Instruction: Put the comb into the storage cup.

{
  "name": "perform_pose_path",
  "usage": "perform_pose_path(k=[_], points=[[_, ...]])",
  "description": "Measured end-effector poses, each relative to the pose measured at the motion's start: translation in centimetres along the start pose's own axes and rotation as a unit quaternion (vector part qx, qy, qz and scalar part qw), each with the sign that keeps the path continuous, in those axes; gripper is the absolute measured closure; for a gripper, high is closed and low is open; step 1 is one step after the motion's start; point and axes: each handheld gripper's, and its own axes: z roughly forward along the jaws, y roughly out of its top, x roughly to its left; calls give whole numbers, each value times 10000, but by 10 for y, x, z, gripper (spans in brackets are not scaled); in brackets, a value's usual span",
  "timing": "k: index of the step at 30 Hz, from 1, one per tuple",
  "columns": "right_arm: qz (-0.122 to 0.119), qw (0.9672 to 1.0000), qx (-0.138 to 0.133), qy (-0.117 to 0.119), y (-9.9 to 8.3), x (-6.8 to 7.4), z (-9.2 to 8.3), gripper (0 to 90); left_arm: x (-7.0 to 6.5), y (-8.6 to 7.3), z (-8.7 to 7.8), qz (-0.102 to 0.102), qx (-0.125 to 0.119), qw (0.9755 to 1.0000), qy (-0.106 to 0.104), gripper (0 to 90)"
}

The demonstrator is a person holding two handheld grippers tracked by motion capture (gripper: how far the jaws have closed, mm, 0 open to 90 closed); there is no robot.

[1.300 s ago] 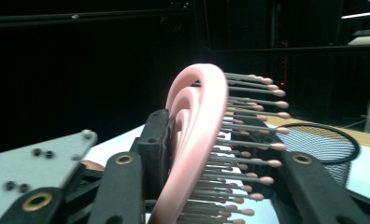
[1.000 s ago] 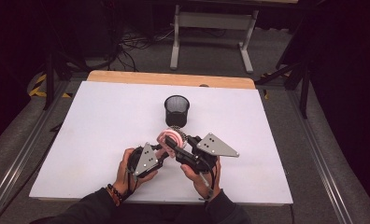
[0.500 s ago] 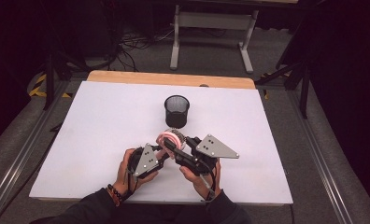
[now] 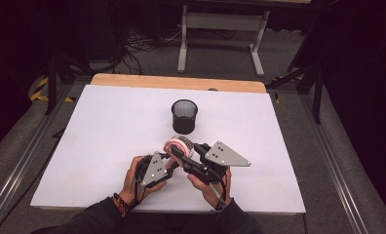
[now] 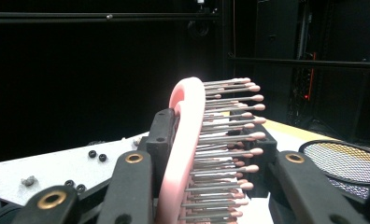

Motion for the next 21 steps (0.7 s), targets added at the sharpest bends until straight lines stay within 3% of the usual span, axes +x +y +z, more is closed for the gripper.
perform_pose_path(k=[11, 21], points=[[-44, 10000, -54, -6, 3, -5, -3, 633, 0, -1, 1, -85, 89, 9998, -140, 528], [-115, 9997, -167, -95, 9, -12, -12, 633, 1, -2, 1, -137, 139, 9988, -440, 444]])
